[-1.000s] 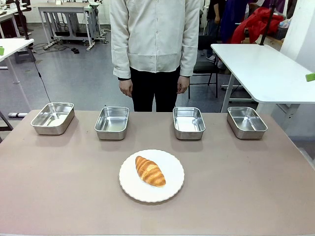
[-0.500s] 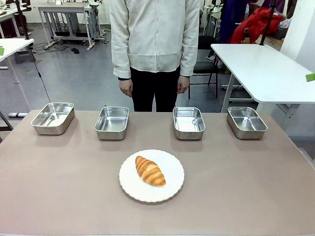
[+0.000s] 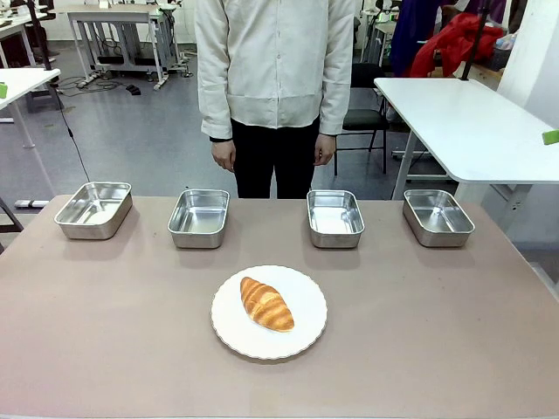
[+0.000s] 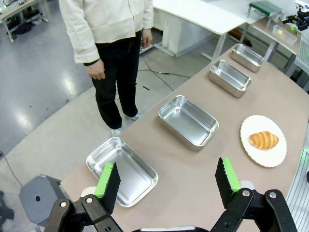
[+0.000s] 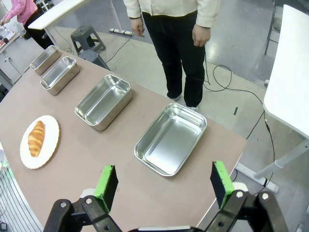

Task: Place the bread in the container.
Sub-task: Place the Butter Roll into the Airtight Container indicated by the human.

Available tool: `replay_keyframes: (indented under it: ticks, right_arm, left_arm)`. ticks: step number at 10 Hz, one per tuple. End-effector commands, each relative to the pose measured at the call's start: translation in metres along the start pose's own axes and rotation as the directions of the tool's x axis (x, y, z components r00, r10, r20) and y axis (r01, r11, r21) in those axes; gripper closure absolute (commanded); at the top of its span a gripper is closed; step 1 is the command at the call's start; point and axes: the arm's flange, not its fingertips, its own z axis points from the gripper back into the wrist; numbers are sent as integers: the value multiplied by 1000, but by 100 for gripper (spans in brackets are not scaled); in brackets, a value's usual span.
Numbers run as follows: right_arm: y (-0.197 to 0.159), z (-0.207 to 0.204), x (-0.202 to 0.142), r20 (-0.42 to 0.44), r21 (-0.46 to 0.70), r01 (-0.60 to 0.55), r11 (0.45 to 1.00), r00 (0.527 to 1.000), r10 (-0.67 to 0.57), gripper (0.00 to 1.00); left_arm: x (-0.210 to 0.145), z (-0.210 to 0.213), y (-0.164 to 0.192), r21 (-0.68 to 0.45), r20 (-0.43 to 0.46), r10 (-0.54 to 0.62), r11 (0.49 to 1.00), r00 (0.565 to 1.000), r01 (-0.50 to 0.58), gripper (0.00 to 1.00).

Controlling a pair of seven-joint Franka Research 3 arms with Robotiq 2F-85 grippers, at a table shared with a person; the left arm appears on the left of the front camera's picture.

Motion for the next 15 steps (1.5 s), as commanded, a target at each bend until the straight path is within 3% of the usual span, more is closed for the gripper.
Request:
replay_keyframes:
  ticks: [1, 15]
  right_arm:
    - [-1, -1, 1, 18, 6, 0, 1000, 1000, 0, 0]
    - [-1, -1, 1, 18, 6, 0, 1000, 1000, 0, 0]
  left_arm:
    - [1, 1, 0, -9, 13, -4, 1000, 1000, 4, 0]
    - [1, 1, 0, -9, 13, -4, 1000, 1000, 4, 0]
